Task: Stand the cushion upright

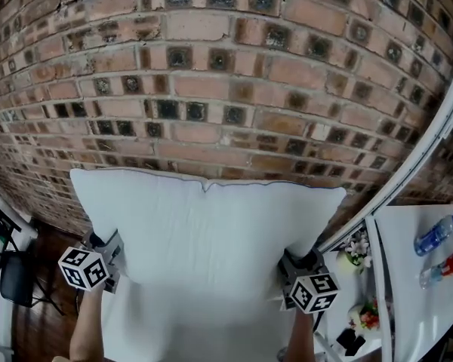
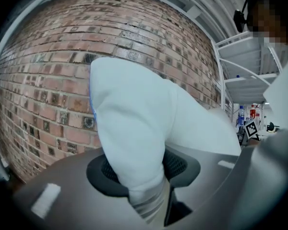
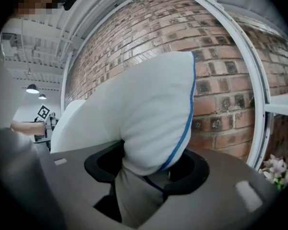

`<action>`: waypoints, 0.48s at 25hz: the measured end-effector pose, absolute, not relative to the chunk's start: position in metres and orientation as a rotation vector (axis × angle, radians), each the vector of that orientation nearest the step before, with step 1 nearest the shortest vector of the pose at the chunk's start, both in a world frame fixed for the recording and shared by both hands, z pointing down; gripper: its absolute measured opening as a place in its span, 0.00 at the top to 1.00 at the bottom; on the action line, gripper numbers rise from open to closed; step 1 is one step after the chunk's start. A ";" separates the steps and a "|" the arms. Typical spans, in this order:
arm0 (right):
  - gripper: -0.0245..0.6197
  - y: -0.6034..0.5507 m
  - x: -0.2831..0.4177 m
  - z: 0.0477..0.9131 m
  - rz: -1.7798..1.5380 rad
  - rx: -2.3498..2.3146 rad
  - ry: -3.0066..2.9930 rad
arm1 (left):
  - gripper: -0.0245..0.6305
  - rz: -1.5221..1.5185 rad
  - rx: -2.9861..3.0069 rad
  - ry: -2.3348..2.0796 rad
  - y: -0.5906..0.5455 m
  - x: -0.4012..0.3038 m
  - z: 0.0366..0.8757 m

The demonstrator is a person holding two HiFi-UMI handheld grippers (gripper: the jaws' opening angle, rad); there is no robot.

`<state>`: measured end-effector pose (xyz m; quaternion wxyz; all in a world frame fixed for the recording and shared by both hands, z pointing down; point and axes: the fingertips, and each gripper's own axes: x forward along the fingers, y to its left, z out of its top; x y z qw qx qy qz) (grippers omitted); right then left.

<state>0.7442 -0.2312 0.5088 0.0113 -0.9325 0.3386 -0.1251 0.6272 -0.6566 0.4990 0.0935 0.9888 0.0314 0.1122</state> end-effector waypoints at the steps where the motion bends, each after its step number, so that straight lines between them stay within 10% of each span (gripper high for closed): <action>1: 0.55 -0.231 0.749 0.509 -0.388 -2.908 1.055 | 0.71 0.334 2.936 0.097 -0.657 0.632 0.499; 12: 0.54 -0.225 0.776 0.528 -0.430 -2.834 1.069 | 0.67 0.383 2.916 0.128 -0.674 0.664 0.514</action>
